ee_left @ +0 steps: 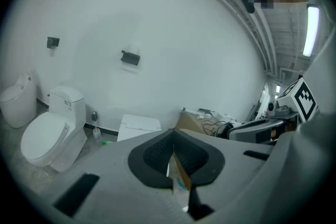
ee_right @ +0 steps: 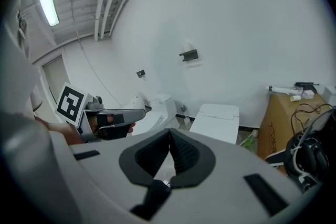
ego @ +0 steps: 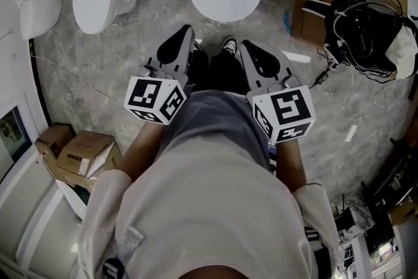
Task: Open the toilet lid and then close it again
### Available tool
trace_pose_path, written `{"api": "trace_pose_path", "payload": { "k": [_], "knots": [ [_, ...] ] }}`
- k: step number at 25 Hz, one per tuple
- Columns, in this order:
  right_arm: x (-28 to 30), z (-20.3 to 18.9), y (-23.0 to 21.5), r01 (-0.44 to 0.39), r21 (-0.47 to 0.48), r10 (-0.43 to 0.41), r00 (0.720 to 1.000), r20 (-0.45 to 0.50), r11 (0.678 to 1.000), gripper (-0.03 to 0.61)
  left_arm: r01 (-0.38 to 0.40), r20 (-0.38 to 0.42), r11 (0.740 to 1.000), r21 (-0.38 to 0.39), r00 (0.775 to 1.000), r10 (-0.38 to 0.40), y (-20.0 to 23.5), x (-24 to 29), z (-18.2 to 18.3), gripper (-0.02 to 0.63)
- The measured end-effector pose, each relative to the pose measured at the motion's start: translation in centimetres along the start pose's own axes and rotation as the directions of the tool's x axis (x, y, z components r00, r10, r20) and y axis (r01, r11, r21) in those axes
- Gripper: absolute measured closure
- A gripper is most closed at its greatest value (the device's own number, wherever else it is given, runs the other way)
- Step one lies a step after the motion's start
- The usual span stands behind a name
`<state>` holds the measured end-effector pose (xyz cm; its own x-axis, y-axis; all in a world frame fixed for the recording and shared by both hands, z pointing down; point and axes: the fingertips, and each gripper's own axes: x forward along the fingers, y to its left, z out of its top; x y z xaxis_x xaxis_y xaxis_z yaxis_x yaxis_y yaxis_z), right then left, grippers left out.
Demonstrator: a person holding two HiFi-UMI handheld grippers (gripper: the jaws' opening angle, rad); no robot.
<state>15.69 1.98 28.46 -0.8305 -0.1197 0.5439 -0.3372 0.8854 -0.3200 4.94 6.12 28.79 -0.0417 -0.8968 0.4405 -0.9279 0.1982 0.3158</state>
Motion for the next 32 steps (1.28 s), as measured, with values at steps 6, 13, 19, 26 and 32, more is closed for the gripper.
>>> {"api": "trace_pose_path", "payload": {
  "k": [6,13,19,26,32],
  "knots": [
    [2.0,-0.8,-1.1,-0.031,-0.017,0.030,0.998,-0.054,0.999,0.568,-0.057,-0.005,0.997,-0.059,0.998,0.057,2.3,2.1,-2.1,0.606],
    [4.9,-2.3,-1.6,-0.058,-0.021,0.055,0.992,-0.117,0.998,0.568,-0.097,-0.041,0.989,-0.112,0.995,0.093,5.8,4.3,-4.7,0.604],
    [7.8,-3.8,-2.2,-0.068,-0.010,0.066,0.987,-0.150,0.998,0.568,-0.124,-0.088,0.982,-0.145,0.990,0.112,9.1,6.0,-8.3,0.604],
    [10.6,-5.9,-2.9,-0.067,0.012,0.068,0.981,-0.180,0.998,0.568,-0.149,-0.133,0.973,-0.177,0.983,0.126,12.4,8.0,-12.2,0.604],
    [12.8,-8.2,-4.0,-0.027,0.031,0.033,0.977,-0.209,0.999,0.568,-0.138,-0.164,0.966,-0.217,0.981,0.103,15.4,9.7,-15.9,0.605]
  ]
}}
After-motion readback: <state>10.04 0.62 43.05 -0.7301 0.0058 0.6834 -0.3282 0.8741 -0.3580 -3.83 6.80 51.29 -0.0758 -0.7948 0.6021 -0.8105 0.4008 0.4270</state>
